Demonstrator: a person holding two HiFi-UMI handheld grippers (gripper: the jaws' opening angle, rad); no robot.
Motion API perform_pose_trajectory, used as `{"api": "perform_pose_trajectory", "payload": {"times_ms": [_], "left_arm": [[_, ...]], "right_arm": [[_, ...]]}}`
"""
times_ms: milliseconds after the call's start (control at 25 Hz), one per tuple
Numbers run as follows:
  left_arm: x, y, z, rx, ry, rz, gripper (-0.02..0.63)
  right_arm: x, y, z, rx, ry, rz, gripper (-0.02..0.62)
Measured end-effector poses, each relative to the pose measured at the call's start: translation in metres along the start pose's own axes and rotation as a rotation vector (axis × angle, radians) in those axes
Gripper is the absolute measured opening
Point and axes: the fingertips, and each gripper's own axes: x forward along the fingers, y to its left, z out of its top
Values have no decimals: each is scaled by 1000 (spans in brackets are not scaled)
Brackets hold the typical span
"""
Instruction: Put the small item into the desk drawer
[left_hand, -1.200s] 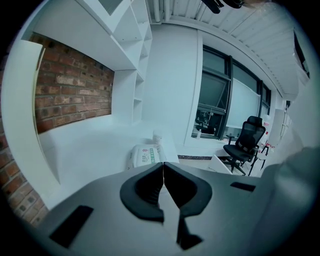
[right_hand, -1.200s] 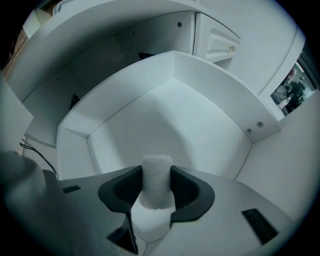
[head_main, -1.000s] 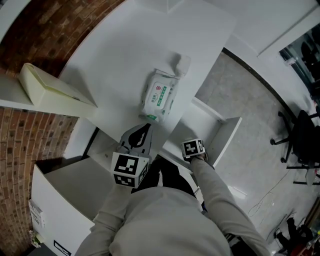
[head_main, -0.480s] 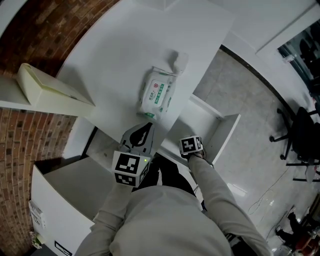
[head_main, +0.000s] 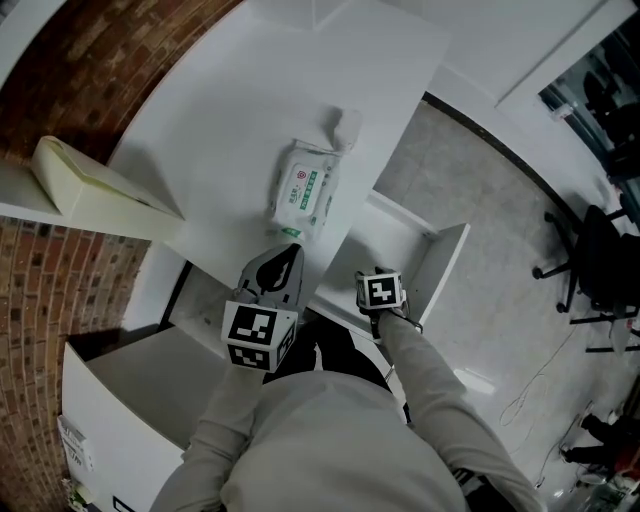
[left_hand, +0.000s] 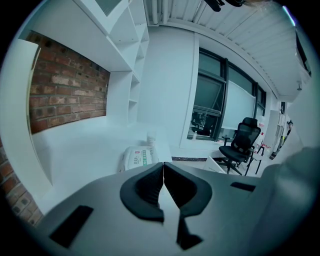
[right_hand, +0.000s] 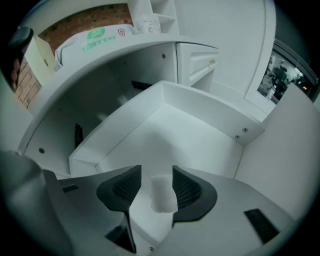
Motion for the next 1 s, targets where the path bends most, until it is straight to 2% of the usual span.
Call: {"api": "perform_pose_trajectory", "payload": {"times_ms": [120,360,880,1000], "left_arm": [[1,-5,4,6,-11,-18,18],[1,-13,10,20,-34,-52,19],[-3,-25,11,42,-52,-111,19],[-4,-28,12,49,-58,-129,20]], "right_arm": [[-15,-9,14,5,-78,-38,198],[-40,-10,33,52,-208,-37,162],[-114,21,81,68,-496,66,137],[-137,24,86,77,-556,67,111]]}}
